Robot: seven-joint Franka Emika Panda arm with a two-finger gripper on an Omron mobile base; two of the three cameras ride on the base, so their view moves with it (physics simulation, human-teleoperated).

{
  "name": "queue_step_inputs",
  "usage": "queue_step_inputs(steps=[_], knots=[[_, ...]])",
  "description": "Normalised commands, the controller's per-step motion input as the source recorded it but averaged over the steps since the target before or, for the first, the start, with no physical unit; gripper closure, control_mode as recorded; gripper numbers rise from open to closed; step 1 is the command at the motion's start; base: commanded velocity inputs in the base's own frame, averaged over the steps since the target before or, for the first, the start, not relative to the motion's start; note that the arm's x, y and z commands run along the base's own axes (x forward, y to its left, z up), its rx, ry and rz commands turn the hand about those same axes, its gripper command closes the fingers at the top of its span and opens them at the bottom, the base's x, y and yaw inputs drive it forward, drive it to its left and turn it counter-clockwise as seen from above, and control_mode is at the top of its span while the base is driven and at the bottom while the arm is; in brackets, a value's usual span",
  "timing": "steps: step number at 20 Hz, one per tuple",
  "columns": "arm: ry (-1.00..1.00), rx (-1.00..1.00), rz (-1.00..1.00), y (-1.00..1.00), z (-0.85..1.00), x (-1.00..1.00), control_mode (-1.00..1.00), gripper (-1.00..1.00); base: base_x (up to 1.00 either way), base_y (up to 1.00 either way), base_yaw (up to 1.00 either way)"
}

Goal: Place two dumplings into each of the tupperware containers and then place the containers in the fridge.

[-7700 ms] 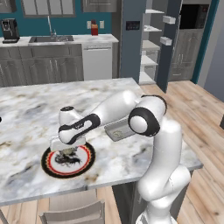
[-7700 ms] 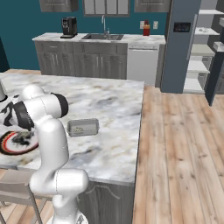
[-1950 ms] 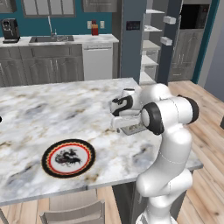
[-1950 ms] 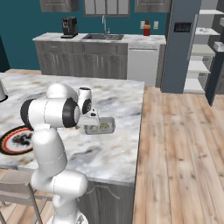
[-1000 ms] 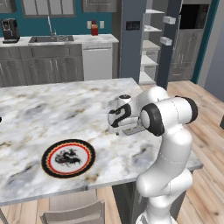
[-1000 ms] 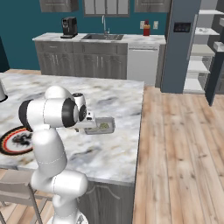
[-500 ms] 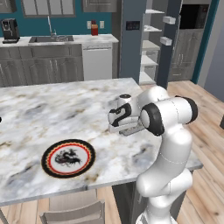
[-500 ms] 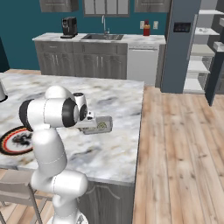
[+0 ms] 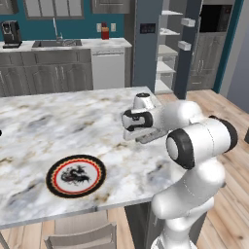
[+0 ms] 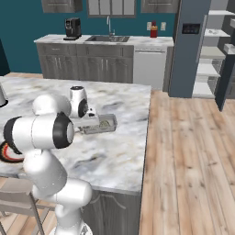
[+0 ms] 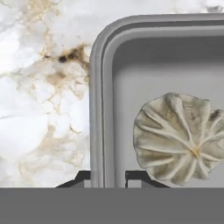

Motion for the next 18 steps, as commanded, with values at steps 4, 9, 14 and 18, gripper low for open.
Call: queue_step_inputs(steps=[4,9,14,18], knots=[[0.00,-0.09,0.34,-0.35,0.65,-0.76,-1.00,1.00,0.00,0.00,0.00],[0.00,-0.12,0.59,-0.29,0.22,-0.72,-1.00,1.00,0.00,0.00,0.00],[0.00,-0.08,0.75,-0.16,0.01,-0.38,-1.00,1.00,0.00,0.00,0.00],[0.02,-0.04,0.77,-0.14,0.04,-0.21,-1.00,1.00,0.00,0.00,0.00]])
